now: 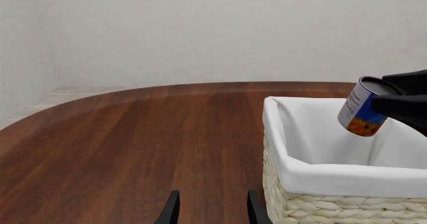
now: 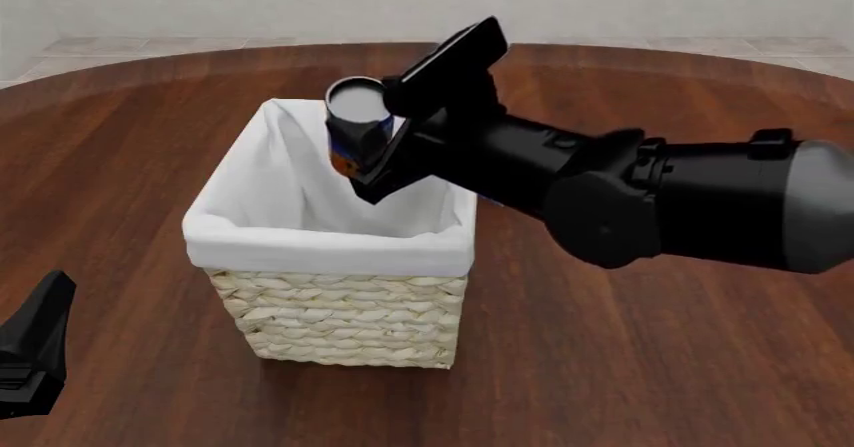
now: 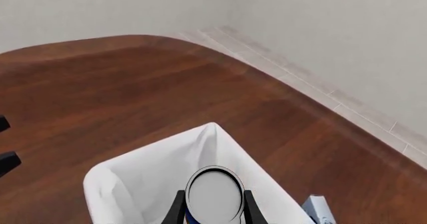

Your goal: Pick up the alphabet soup and put it in the basket.

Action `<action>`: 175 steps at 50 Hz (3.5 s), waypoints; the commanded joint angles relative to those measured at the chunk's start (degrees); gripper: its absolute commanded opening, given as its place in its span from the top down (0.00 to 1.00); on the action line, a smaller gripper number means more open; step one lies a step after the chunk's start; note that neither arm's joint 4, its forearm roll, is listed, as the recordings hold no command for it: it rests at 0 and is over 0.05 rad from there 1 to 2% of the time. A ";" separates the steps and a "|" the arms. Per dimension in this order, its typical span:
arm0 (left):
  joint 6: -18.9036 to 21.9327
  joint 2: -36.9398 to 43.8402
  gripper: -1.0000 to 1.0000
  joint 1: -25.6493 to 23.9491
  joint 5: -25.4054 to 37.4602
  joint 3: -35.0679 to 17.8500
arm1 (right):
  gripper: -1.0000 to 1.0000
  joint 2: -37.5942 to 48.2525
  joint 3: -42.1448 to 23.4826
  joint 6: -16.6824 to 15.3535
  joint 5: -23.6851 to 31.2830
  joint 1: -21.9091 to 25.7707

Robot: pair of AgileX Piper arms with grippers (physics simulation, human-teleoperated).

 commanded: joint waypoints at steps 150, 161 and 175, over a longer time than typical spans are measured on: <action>0.00 0.00 0.00 0.00 0.00 0.00 | 1.00 8.84 -0.71 3.44 -2.74 -1.32; 0.00 0.00 0.00 0.00 0.00 0.00 | 0.00 8.99 -1.32 4.82 -1.84 -1.66; 0.00 0.00 0.00 0.00 0.00 0.00 | 0.00 8.48 -1.34 5.11 -1.62 -1.82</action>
